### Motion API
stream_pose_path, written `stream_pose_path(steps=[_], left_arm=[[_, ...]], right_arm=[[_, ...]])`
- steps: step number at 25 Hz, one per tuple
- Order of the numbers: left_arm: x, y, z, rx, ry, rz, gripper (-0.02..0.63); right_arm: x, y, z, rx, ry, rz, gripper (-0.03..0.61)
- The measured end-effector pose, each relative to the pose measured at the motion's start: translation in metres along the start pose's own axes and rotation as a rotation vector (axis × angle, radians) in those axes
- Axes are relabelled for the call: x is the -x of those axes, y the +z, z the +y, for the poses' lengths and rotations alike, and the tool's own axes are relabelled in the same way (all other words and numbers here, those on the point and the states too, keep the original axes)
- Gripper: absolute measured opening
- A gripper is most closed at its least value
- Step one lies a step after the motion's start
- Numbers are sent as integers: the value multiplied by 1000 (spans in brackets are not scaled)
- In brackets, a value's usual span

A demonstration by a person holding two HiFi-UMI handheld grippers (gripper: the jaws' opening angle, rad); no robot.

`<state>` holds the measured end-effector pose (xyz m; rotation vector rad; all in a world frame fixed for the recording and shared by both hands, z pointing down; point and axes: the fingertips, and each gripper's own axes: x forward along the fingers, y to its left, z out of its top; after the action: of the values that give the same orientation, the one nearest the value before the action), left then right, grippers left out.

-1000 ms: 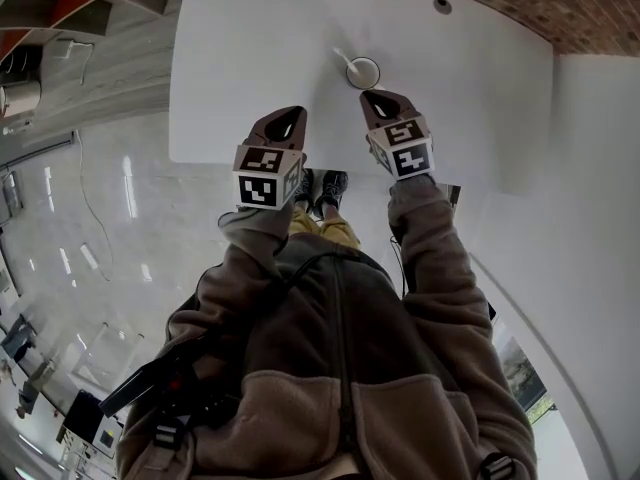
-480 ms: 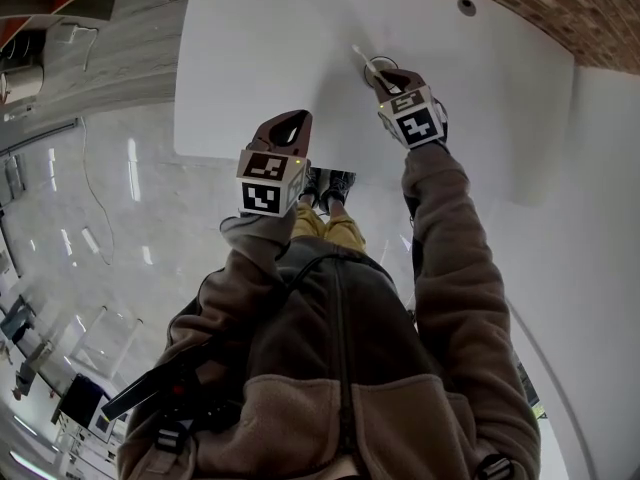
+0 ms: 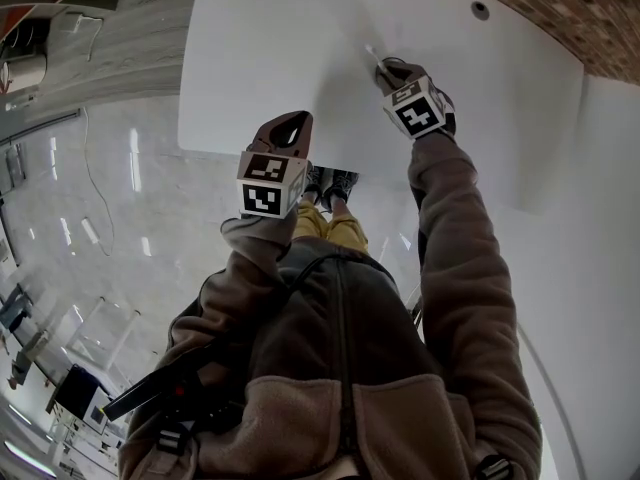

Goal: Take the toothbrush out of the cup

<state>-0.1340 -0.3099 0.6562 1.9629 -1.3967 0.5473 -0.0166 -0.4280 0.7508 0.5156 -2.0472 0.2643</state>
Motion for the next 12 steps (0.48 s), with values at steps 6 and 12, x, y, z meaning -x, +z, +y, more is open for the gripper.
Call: stream_pose_path(steps=[6,12], left_arm=[[2,-4,5,8,6,2,5],[5,-5,9,5,13,-8,5]], right_arm=[[-8,0,-6,57,-30,35,52],[-3,3,-5,59,-62,-3,48]])
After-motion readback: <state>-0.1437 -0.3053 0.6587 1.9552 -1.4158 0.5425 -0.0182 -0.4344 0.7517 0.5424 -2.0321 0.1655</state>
